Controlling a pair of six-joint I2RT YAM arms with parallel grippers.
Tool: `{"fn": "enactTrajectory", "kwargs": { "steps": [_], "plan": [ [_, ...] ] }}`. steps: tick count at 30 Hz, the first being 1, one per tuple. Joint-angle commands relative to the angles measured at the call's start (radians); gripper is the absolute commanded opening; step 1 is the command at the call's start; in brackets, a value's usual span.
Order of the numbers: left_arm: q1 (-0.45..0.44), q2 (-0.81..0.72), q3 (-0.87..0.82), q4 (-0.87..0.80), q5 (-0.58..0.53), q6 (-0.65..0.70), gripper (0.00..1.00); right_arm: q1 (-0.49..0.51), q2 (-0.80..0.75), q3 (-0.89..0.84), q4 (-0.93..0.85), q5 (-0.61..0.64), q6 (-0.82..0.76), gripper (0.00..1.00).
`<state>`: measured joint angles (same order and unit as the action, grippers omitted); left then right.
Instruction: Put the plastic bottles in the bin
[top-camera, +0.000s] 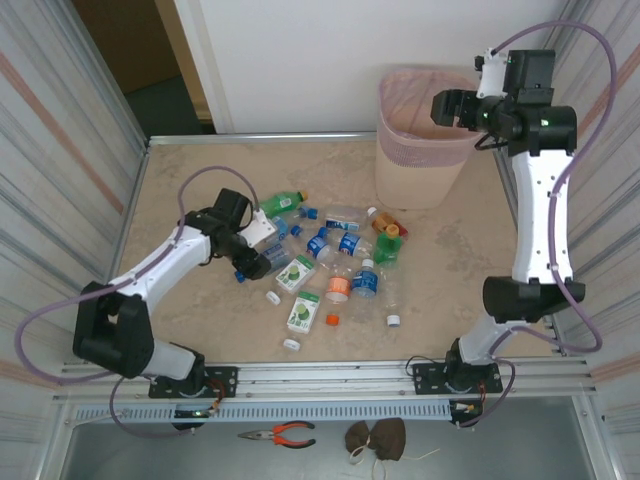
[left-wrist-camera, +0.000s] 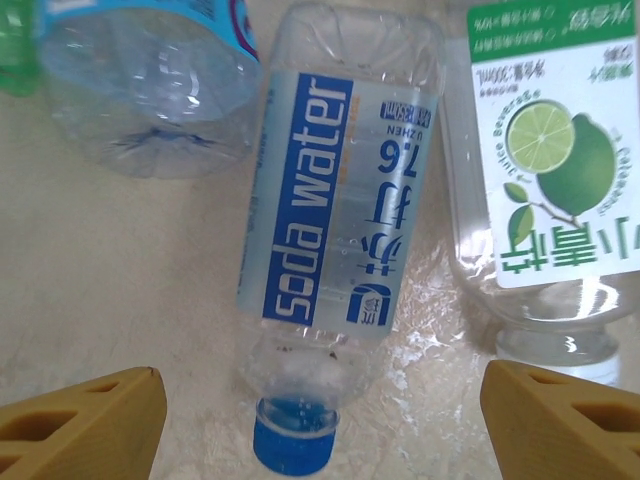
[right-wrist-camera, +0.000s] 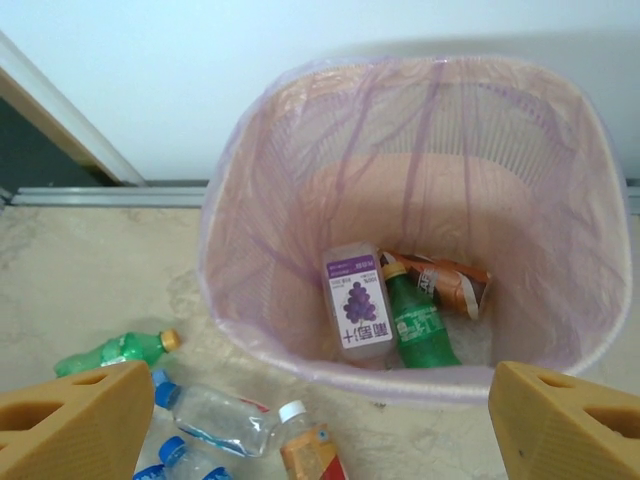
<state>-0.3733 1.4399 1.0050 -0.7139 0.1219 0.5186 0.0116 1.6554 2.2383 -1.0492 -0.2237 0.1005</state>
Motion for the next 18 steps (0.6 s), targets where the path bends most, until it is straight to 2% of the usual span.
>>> {"fn": "enactTrajectory", "kwargs": {
  "steps": [1, 10, 18],
  "plan": [
    [0.011, 0.060, -0.003, 0.007, 0.020, 0.102, 0.82, -0.002, -0.088, -0.081, 0.065, 0.018, 0.032, 0.86],
    [0.016, 0.188, 0.009, 0.016, 0.048, 0.096, 0.83, -0.005, -0.234, -0.262, 0.134, 0.031, 0.041, 0.86],
    [0.016, 0.237, 0.003, 0.018, 0.059, 0.089, 0.71, -0.005, -0.272, -0.318, 0.155, 0.028, 0.052, 0.85]
  ]
}}
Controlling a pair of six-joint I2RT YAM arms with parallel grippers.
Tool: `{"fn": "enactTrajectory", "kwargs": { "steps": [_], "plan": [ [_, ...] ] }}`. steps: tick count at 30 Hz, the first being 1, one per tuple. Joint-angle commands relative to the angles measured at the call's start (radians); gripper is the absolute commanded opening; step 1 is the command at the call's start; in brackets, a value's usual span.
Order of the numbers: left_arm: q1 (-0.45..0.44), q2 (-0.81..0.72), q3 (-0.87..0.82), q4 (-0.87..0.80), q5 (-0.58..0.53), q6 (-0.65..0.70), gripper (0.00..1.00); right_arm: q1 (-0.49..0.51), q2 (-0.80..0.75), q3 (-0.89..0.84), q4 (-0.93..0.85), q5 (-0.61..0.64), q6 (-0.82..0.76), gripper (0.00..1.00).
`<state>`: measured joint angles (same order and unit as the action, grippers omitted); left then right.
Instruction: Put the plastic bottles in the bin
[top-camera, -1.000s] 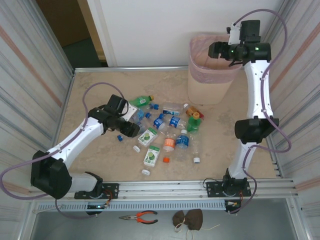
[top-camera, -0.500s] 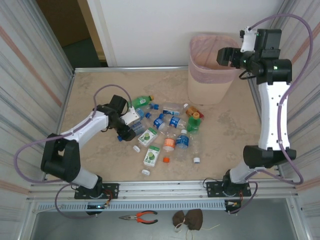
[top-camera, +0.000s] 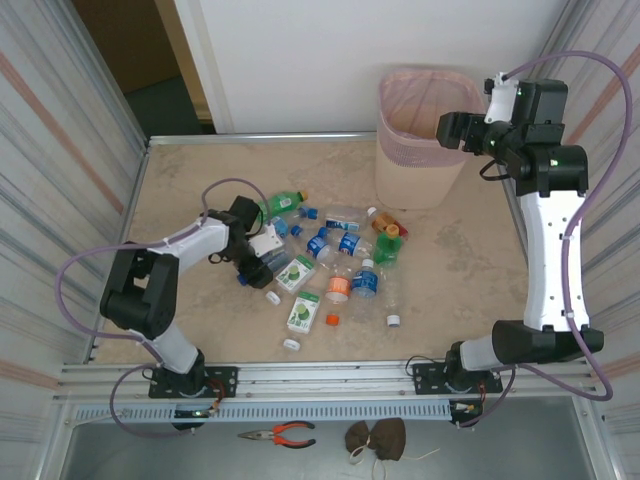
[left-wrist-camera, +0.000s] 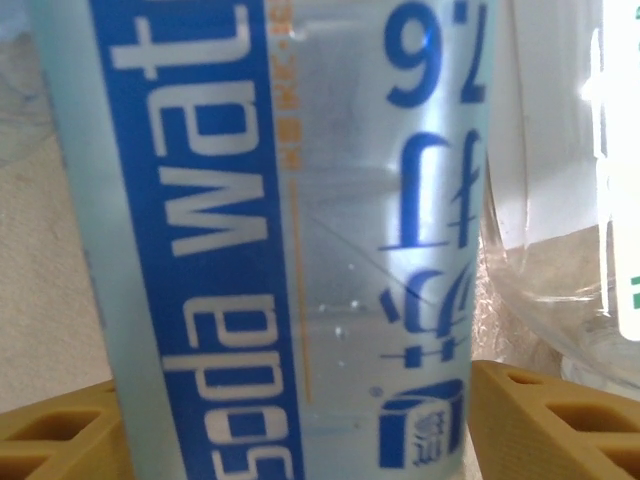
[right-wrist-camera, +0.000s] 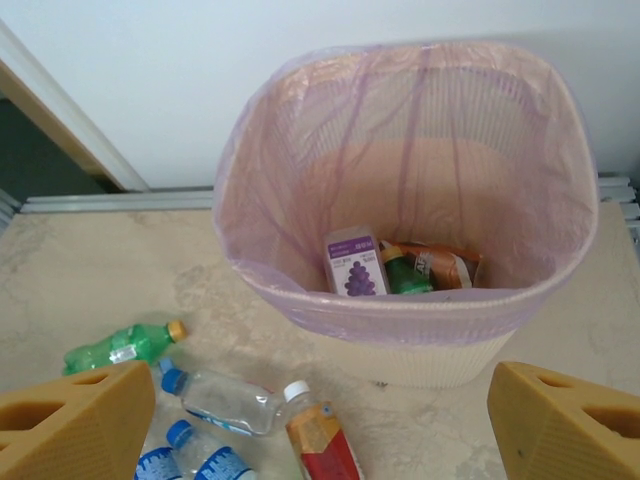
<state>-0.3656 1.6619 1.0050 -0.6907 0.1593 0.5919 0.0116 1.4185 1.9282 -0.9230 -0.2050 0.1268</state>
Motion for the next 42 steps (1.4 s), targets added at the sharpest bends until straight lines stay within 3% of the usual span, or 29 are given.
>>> {"fn": "enactTrajectory", "kwargs": {
  "steps": [1, 13, 19, 24, 31, 42],
  "plan": [
    [0.008, 0.019, 0.003, -0.007, 0.019, 0.016, 0.69, -0.005, -0.039, -0.011, 0.031, 0.009, 0.026, 0.85],
    [0.008, -0.025, 0.000, -0.012, 0.014, 0.012, 0.53, -0.004, -0.091, -0.009, 0.031, 0.012, 0.042, 0.84],
    [0.008, -0.138, -0.012, 0.005, 0.036, -0.001, 0.52, -0.005, -0.146, -0.036, 0.037, -0.012, 0.067, 0.83],
    [0.010, -0.290, -0.022, 0.041, 0.103, -0.028, 0.52, -0.003, -0.206, -0.133, 0.111, -0.113, 0.124, 0.82],
    [0.010, -0.469, -0.008, 0.140, 0.311, -0.149, 0.52, 0.031, -0.337, -0.383, 0.406, -0.301, 0.252, 0.82],
    [-0.040, -0.589, -0.039, 0.482, 0.678, -0.451, 0.54, 0.231, -0.423, -0.640, 0.697, -0.421, 0.262, 0.83]
  ]
}}
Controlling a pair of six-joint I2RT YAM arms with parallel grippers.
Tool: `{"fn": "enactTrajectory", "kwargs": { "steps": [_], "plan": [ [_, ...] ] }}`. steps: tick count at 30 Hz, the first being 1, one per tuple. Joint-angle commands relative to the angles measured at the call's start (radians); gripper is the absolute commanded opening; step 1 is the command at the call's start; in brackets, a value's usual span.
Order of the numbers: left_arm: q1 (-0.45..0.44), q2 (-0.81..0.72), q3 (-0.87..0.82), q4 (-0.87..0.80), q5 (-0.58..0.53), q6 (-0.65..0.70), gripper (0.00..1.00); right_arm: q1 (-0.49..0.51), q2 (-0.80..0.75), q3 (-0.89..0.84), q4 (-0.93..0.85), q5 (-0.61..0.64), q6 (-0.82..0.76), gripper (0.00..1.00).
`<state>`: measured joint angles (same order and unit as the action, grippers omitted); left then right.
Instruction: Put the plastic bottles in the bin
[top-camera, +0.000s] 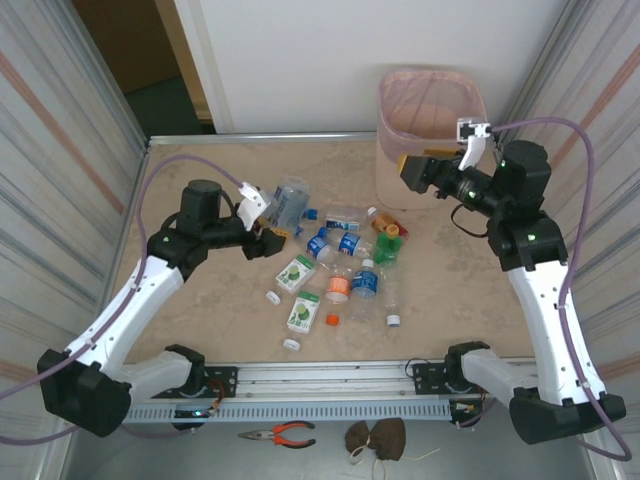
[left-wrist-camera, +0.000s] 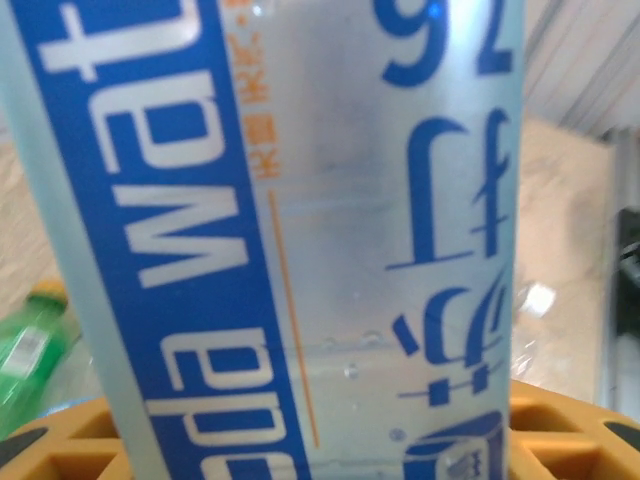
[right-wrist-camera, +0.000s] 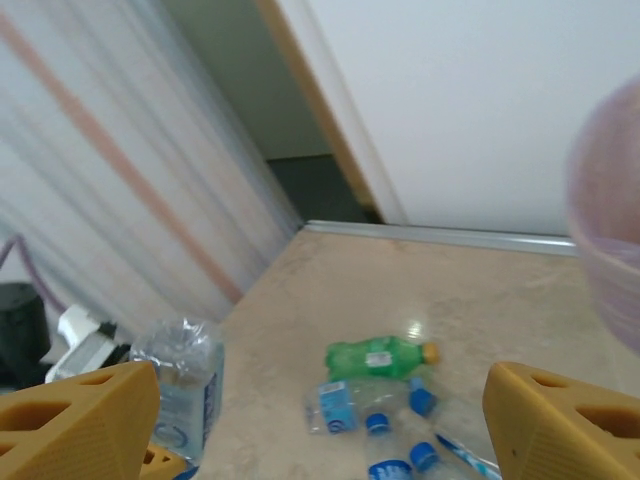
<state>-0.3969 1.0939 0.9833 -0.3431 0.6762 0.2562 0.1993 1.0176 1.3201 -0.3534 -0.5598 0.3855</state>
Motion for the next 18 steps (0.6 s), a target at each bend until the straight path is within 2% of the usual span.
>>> {"fn": "enactTrajectory", "kwargs": {
  "steps": [1, 5, 13, 18],
  "plan": [
    [-0.014, -0.019, -0.017, 0.164, 0.184, -0.145, 0.54, 0.068, -0.022, -0.050, 0.146, -0.065, -0.012, 0.83],
    [-0.052, -0.021, -0.032, 0.308, 0.208, -0.248, 0.54, 0.156, -0.024, -0.071, 0.162, -0.061, -0.064, 0.86],
    [-0.155, -0.015, -0.053, 0.601, 0.284, -0.353, 0.54, 0.307, -0.007, -0.083, 0.267, -0.131, -0.094, 0.89],
    [-0.207, 0.010, -0.002, 0.648, 0.295, -0.358, 0.54, 0.392, 0.032, -0.047, 0.329, -0.177, -0.072, 0.91]
  ]
}}
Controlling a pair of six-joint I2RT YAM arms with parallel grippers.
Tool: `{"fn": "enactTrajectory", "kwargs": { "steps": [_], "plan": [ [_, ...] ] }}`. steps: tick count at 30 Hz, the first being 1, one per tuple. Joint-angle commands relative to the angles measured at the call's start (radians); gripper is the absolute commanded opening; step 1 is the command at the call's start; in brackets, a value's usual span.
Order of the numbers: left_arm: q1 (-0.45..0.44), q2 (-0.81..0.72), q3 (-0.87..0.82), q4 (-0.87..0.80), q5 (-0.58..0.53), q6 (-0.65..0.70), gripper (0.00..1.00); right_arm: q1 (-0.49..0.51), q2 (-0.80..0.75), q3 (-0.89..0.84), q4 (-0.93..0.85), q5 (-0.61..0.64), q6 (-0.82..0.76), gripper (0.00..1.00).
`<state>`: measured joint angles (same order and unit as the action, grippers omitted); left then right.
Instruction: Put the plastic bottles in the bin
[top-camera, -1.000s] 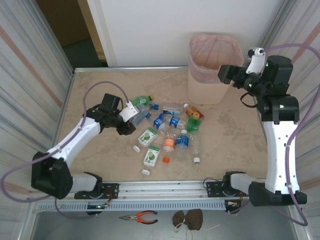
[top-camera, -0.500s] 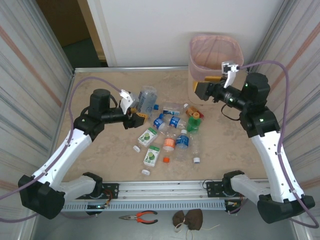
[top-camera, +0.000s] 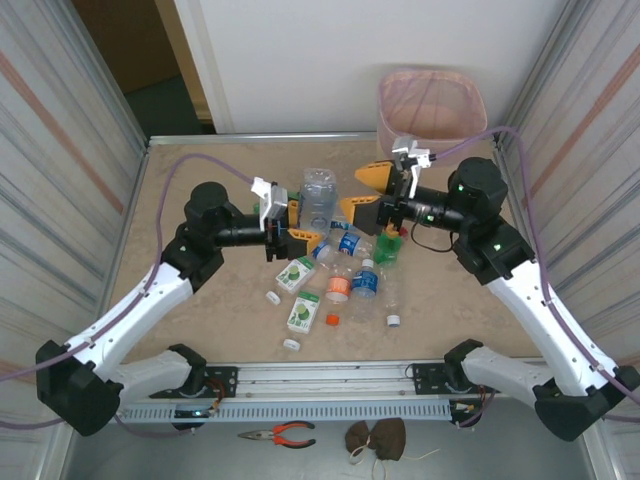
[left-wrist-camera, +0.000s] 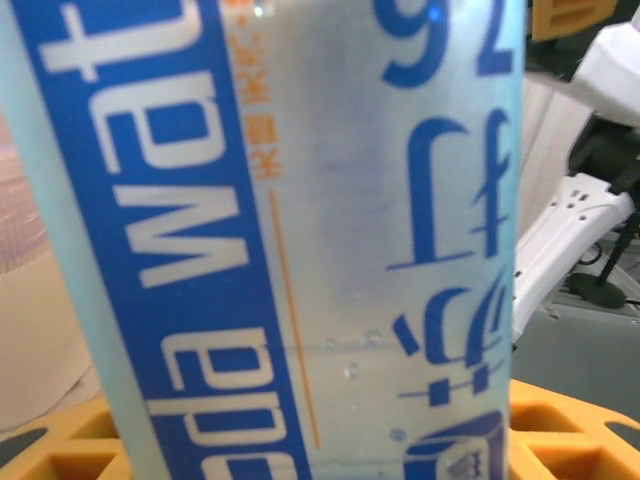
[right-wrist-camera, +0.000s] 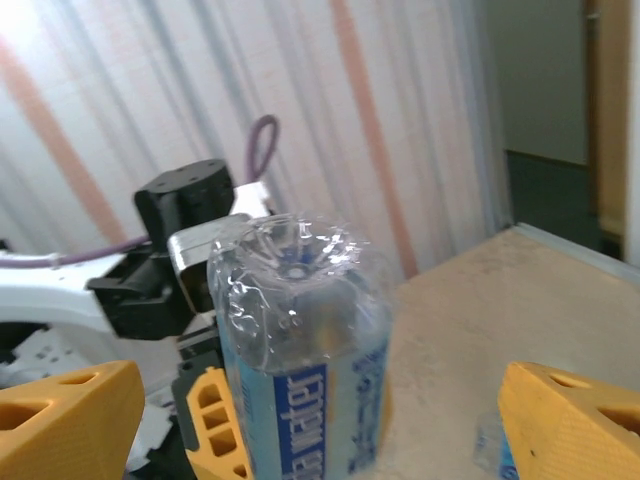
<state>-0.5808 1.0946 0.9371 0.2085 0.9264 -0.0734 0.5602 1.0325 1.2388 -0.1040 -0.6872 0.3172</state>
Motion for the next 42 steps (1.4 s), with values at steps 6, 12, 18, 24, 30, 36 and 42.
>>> {"fn": "enactTrajectory", "kwargs": {
  "steps": [6, 12, 18, 24, 30, 36, 42],
  "plan": [
    [-0.072, 0.037, 0.117, 0.037, 0.070, 0.014, 0.54, 0.107, 0.053, 0.060, 0.076, -0.062, -0.018, 0.83],
    [-0.085, 0.033, 0.104, 0.062, 0.055, 0.003, 0.54, 0.143, 0.054, 0.047, 0.080, -0.053, -0.029, 0.71],
    [-0.085, 0.016, 0.076, 0.100, 0.038, -0.009, 0.55, 0.157, 0.048, 0.043, 0.082, -0.043, -0.029, 0.61],
    [-0.086, 0.001, 0.065, 0.106, 0.027, -0.015, 0.60, 0.168, 0.050, 0.052, 0.081, -0.029, -0.027, 0.54],
    [-0.087, -0.044, 0.060, 0.043, -0.032, 0.026, 0.73, 0.169, 0.051, 0.066, 0.072, 0.023, -0.034, 0.52],
    [-0.087, -0.148, 0.023, -0.105, -0.216, 0.105, 0.80, 0.142, 0.059, 0.150, -0.055, 0.181, -0.097, 0.53],
    [-0.086, -0.242, -0.032, -0.199, -0.431, 0.070, 0.83, -0.022, 0.097, 0.245, -0.145, 0.285, -0.075, 0.52]
  ]
}}
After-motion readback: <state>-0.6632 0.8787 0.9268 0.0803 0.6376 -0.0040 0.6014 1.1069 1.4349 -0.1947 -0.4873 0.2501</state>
